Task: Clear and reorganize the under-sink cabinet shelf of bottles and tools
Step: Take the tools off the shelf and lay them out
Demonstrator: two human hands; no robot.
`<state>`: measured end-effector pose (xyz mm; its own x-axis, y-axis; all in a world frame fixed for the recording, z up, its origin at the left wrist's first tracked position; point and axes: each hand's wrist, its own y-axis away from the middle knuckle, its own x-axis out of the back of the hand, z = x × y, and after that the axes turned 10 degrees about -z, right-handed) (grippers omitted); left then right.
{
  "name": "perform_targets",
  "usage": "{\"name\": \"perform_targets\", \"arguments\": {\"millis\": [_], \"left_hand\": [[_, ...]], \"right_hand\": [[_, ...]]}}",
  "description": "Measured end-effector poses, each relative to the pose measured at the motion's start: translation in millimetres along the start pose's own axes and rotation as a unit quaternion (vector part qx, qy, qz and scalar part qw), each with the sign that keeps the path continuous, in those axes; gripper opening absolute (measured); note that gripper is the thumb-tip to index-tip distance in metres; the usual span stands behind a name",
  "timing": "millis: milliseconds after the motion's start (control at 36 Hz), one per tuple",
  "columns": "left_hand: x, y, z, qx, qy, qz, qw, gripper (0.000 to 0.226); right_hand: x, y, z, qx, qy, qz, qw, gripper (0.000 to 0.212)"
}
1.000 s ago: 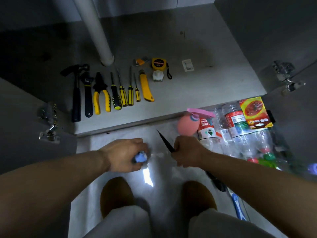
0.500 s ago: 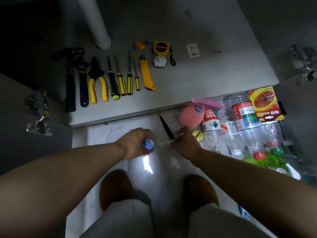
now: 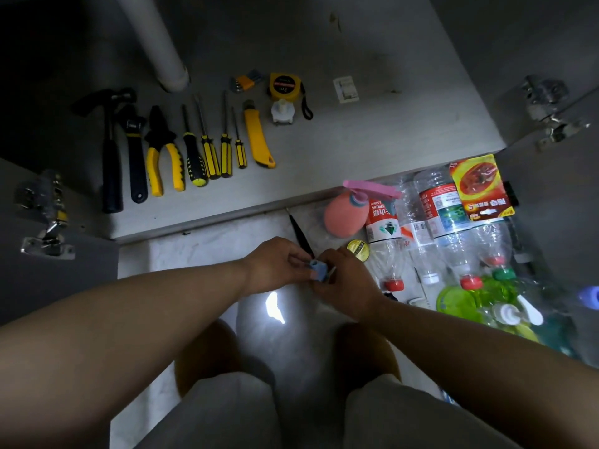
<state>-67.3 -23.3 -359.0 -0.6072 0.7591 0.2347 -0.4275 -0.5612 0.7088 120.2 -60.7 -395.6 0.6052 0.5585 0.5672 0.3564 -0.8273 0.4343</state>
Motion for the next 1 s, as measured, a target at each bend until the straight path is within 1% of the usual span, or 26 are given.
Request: {"name": "perform_targets", "arguments": {"millis": [56,111,194,278,333,389,472,556,639,722,778,806,861,889,944,1000], "left_hand": [[0,-1,1,0.001,-0.009,-0.029,1.000,0.040],[-1,-1,-1,0.003,-0.039,-0.045,0.998,0.040],[1,-1,-7,0.014,-0.094,-0.032,0.995,0.032],[5,-2,-11,0.026,-0.122,-0.017,0.992,0.028],[7,-2,-13,0.034,-0.127,-0.011,0.991,0.027],[9,-3,-13,0.036,-0.136,-0.006,0.990,0.028],[12,-4,-13,0.032,-0.161,-0.002,0.986,0.026],[15,-2,-8,0.021,-0.214,-0.013,0.976,0.028],[21,4,1,0.003,-0.277,-0.030,0.960,0.030],[27,9,15,-0.032,-0.334,-0.022,0.942,0.034],[32,12,26,-0.070,-0.366,0.008,0.928,0.030],[35,14,32,-0.099,-0.377,0.035,0.920,0.023],[40,16,43,-0.161,-0.399,0.096,0.897,0.013],[43,17,48,-0.183,-0.406,0.122,0.887,0.014],[50,16,54,-0.202,-0.400,0.172,0.877,0.015],[60,14,58,-0.197,-0.369,0.227,0.879,0.014]], "right_hand": [[3,1,9,-0.022,0.017,0.001,1.000,0.029],[6,5,17,-0.047,0.028,-0.003,0.998,0.030],[10,9,25,-0.074,0.062,-0.011,0.995,0.040],[13,12,31,-0.066,0.142,-0.031,0.987,0.047],[14,13,35,-0.058,0.177,-0.050,0.981,0.053],[13,13,40,-0.061,0.189,-0.059,0.978,0.058],[12,13,44,-0.060,0.196,-0.054,0.977,0.061],[16,18,42,-0.068,0.193,-0.055,0.977,0.065],[27,26,33,-0.039,0.197,-0.057,0.978,0.057],[44,31,13,0.029,0.176,-0.090,0.980,0.038],[57,30,-6,0.083,0.168,-0.097,0.978,0.026],[65,28,-17,0.107,0.165,-0.088,0.977,0.022],[83,22,-41,0.149,0.145,-0.059,0.976,0.019],[92,17,-54,0.166,0.135,-0.044,0.976,0.019],[111,3,-77,0.192,0.118,-0.015,0.974,0.021],[129,-17,-94,0.194,0.105,0.013,0.975,0.020]]}}
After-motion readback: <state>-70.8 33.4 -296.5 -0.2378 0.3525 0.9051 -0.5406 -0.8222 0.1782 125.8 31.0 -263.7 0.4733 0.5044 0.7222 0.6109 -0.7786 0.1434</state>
